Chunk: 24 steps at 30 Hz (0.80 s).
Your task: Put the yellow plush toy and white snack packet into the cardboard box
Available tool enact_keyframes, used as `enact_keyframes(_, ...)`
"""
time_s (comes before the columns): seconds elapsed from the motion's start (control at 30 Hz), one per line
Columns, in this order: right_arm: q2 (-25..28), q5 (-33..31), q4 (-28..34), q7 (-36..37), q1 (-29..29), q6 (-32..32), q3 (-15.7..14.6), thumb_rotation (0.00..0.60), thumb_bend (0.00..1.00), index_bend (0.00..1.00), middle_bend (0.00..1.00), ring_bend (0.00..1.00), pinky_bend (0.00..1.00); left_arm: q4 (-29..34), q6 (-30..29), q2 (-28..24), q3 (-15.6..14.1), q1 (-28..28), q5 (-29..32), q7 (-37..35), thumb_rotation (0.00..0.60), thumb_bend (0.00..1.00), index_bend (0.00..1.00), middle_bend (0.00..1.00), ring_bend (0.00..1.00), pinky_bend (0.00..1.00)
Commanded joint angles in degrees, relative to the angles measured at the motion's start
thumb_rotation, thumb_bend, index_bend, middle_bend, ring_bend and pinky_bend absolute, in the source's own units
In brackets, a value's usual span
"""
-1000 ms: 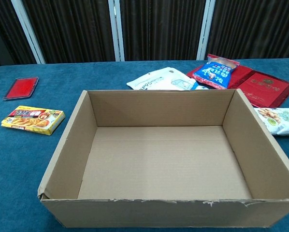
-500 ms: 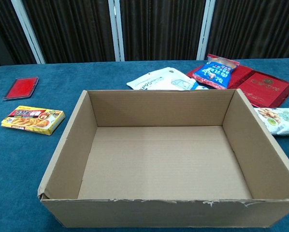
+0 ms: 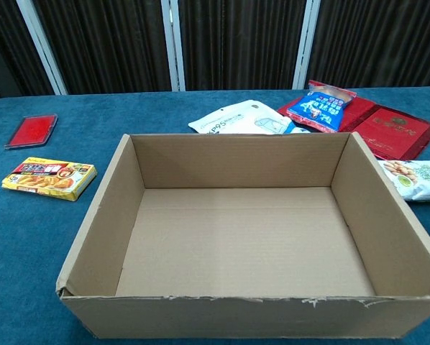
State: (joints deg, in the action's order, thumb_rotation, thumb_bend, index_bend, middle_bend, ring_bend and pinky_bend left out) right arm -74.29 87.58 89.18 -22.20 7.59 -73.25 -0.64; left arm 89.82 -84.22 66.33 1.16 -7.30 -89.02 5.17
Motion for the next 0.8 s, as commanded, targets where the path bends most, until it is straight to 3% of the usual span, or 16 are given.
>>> enact_keyframes(0.03,-1.3,-1.8,-1.5,0.3,1.8,2.5,1.2,0.6,0.0,0.0,0.0,0.0,0.0,0.1,0.4,0.0,0.4,-0.1,0.9,0.5,0.6,0.04,0.0,0.0,0.0,0.0)
enact_keyframes(0.1,-1.8,-3.0,-2.4,0.7,2.7,4.5,1.5,0.6,0.04,0.0,0.0,0.0,0.04,0.2,0.7,0.1,0.5,-0.1,1.5,0.8,0.6,0.04,0.0,0.0,0.0,0.0)
enact_keyframes(0.17,-2.4,-3.8,-3.5,0.8,3.8,6.7,1.7,0.6,0.1,0.05,0.03,0.06,0.17,0.4,1.1,0.1,0.5,-0.1,2.0,1.0,0.6,0.03,0.0,0.0,0.0,0.0)
enact_keyframes(0.23,-3.0,-4.0,-4.4,0.8,4.5,7.7,1.8,0.6,0.18,0.24,0.19,0.24,0.43,0.6,1.3,0.0,0.6,-0.2,2.3,1.1,0.6,0.04,0.0,0.0,0.0,0.0)
enact_keyframes(0.3,-4.0,-3.4,-5.6,0.4,5.0,6.9,2.2,0.6,0.25,0.48,0.43,0.47,0.66,0.9,1.6,-0.2,0.6,-0.2,2.7,1.1,0.6,0.04,0.0,0.0,0.0,0.0)
enact_keyframes(0.37,-5.0,-2.2,-6.4,-0.5,4.7,4.6,2.5,0.6,0.29,0.58,0.54,0.56,0.76,1.1,1.4,-0.3,0.7,-0.1,2.8,1.2,0.6,0.04,0.0,0.0,0.0,0.0)
enact_keyframes(0.5,-5.3,0.5,-6.1,-1.8,3.7,-1.2,3.1,0.6,0.34,0.66,0.62,0.65,0.84,1.4,1.3,-0.6,0.6,0.0,2.7,0.7,0.6,0.04,0.0,0.0,0.0,0.0)
enact_keyframes(0.67,-3.3,4.1,-2.8,-5.8,3.2,-6.8,4.0,0.6,0.35,0.67,0.63,0.66,0.85,1.8,0.5,-1.2,0.4,0.3,1.9,0.0,0.6,0.04,0.0,0.0,0.0,0.0)
enact_keyframes(0.8,0.4,6.3,4.1,-11.5,4.1,-8.5,5.6,0.6,0.35,0.67,0.63,0.64,0.85,2.0,-0.6,-1.6,0.0,0.6,0.7,-1.0,0.6,0.04,0.0,0.0,0.0,0.0)
